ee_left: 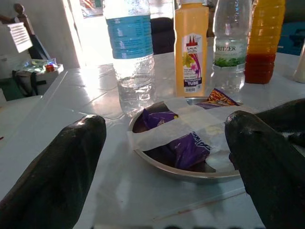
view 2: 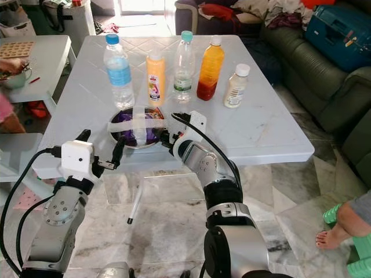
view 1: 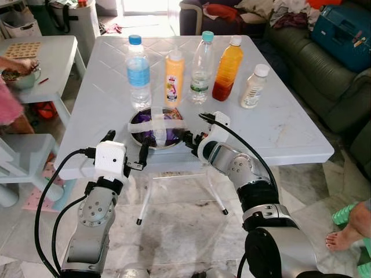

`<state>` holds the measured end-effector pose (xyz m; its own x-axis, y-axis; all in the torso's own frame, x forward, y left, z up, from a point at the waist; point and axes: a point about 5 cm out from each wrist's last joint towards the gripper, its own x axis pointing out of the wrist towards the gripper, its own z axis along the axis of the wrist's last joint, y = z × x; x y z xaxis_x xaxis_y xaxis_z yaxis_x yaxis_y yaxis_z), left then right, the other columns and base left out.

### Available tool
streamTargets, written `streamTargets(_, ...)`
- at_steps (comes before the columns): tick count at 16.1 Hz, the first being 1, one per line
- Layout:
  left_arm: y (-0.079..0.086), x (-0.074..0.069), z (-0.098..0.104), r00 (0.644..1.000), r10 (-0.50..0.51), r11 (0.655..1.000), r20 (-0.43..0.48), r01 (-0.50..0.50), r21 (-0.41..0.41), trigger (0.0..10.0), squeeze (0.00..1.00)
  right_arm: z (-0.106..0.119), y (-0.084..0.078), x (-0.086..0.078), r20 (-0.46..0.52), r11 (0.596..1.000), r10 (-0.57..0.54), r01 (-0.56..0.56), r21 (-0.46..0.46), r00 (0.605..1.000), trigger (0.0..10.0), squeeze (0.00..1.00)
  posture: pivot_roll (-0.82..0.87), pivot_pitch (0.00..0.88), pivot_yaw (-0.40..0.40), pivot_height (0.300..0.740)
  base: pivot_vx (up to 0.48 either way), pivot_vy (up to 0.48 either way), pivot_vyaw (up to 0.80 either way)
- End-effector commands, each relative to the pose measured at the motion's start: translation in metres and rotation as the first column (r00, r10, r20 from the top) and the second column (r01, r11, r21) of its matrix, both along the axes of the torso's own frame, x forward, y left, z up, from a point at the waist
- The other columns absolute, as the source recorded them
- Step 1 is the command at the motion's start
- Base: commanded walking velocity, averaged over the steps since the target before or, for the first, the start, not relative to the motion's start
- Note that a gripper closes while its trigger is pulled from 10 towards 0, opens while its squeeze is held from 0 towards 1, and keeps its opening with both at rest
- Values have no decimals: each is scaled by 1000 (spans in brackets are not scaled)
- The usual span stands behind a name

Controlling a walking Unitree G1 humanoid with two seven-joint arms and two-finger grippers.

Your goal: Restocking fridge

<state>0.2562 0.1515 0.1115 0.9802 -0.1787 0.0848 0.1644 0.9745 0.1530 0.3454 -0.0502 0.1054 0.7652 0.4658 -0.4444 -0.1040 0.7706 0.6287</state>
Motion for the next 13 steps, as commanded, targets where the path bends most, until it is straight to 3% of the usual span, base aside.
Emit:
streamTargets(1, -4, 1, 2, 1000, -9, 1000, 4, 9, 6, 10000, 0, -13, 33, -19, -79, 992, 120, -116, 49, 990, 0, 0, 152, 7, -63, 740, 0, 0, 0)
streamTargets(3, -4, 2, 2, 1000, -8, 1000, 5, 8, 5, 10000, 0, -15, 32, -23, -36, 978, 204, -205, -28, 978, 6392, 0, 152, 6, -63, 740, 0, 0, 0)
streamTargets(5, -4, 1, 2, 1000, -7, 1000, 4, 7, 5, 10000, 0, -20, 31, -25, -33, 966, 243, -245, -82, 969, 10000, 0, 155, 5, -65, 740, 0, 0, 0)
streamTargets(8, -4, 1, 2, 1000, -7, 1000, 3, 7, 6, 10000, 0, -27, 19, -21, -109, 990, 137, -140, -14, 984, 10000, 0, 161, 5, -65, 740, 0, 0, 0)
streamTargets(9, -4, 1, 2, 1000, -7, 1000, 4, 7, 5, 10000, 0, -29, 11, -19, -139, 996, 93, -92, 13, 986, 0, 0, 161, 5, -66, 740, 0, 0, 0)
streamTargets(13, -4, 1, 2, 1000, -8, 1000, 4, 8, 3, 10000, 0, -34, -30, -13, -150, 998, -38, 29, -61, 988, 0, 0, 156, 6, -66, 740, 0, 0, 0)
